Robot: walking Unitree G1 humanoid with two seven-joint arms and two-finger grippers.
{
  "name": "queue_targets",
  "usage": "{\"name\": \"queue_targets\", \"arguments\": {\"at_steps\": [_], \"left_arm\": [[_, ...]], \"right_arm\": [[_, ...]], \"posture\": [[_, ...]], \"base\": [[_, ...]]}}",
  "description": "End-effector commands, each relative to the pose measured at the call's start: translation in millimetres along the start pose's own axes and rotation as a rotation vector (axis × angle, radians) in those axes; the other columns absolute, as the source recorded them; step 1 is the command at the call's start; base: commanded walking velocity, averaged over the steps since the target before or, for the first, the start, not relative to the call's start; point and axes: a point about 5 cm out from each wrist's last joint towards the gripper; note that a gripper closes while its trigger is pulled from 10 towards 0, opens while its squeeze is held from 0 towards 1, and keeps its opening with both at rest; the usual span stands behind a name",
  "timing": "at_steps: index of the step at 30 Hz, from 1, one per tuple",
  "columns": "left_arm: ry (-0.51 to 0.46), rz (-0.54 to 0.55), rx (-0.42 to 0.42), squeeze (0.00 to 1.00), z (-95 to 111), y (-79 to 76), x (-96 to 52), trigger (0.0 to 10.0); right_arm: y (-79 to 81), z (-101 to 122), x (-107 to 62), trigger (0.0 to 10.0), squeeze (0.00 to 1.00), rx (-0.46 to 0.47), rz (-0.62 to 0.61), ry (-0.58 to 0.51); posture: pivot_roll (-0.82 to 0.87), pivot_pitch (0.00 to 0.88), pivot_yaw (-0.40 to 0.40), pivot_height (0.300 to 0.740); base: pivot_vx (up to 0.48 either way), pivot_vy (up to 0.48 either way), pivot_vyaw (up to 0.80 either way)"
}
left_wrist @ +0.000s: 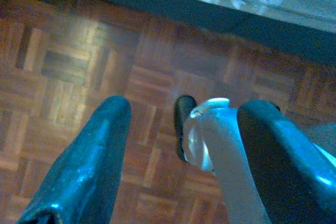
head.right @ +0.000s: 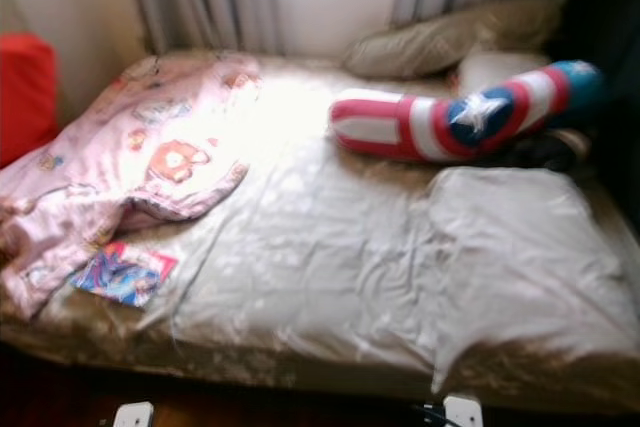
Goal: Clean up the room
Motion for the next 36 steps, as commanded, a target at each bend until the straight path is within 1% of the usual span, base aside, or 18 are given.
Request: {"name": "queue_targets", "arguments": {"at_steps": [1, 5, 8, 16, 24, 26, 31, 36], "left_arm": [[0.020, 0.003, -0.005, 0.00, -5.1, -0.3, -0.7, 10.0], [0.020, 0.003, -0.003, 0.00, -4.7, -1.3, -0.3, 10.0], [0.019, 0.002, -0.003, 0.00, -4.3, -1.7, -0.1, 10.0], [0.019, 0.001, 0.000, 0.00, -4.1, -0.9, -0.3, 10.0], [0.020, 0.002, 0.004, 0.00, -5.1, 0.6, -0.9, 10.0], [0.021, -0.008, 0.024, 0.00, -5.4, -0.1, -1.0, 10.0], [0.022, -0.008, 0.022, 0.00, -6.5, 0.2, -1.4, 10.0], [0.028, -0.012, 0.039, 0.00, -7.9, 1.4, -2.1, 10.0]], "right_arm": [[-4.9, 5.2, 0.3, 10.0, 0.00, 0.003, -0.013, -0.020], [-5.1, 5.6, 0.4, 10.0, 0.00, -0.009, -0.011, -0.018], [-4.7, 6.1, 0.4, 10.0, 0.00, 0.006, -0.012, -0.026], [-3.9, 6.4, 0.6, 10.0, 0.00, -0.002, -0.001, -0.025], [-3.8, 5.0, 0.3, 10.0, 0.00, 0.000, -0.003, -0.020], [-3.9, 4.0, 0.1, 10.0, 0.00, -0.005, 0.002, -0.016], [-4.4, 2.9, -0.2, 10.0, 0.00, -0.004, 0.002, -0.014], [-5.7, 1.5, -0.8, 10.0, 0.00, 0.008, -0.006, -0.013]], "posture": [[0.03, 0.041, 0.027, 0.740], [0.03, 0.040, 0.026, 0.740], [0.03, 0.039, 0.026, 0.740], [0.03, 0.038, 0.028, 0.740], [0.02, 0.019, 0.027, 0.740], [0.02, 0.006, 0.022, 0.740], [0.03, 0.000, 0.018, 0.740], [0.02, 0.000, 0.010, 0.740]], "base": [[0.000, -0.315, 0.00], [0.000, -0.310, 0.00], [0.000, -0.311, 0.00], [0.000, -0.312, 0.00], [0.000, -0.313, 0.00], [0.000, -0.313, 0.00], [0.000, -0.312, 0.00], [0.000, -0.312, 0.00]]}}
Point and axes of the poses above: a point about 5 cm out from each wrist's last joint towards the gripper, its own x axis pointing out of the wrist towards the gripper, its own z axis along the axis of the wrist's last joint, y = z × x, and after that the axes turned 10 degrees about -x, right-handed
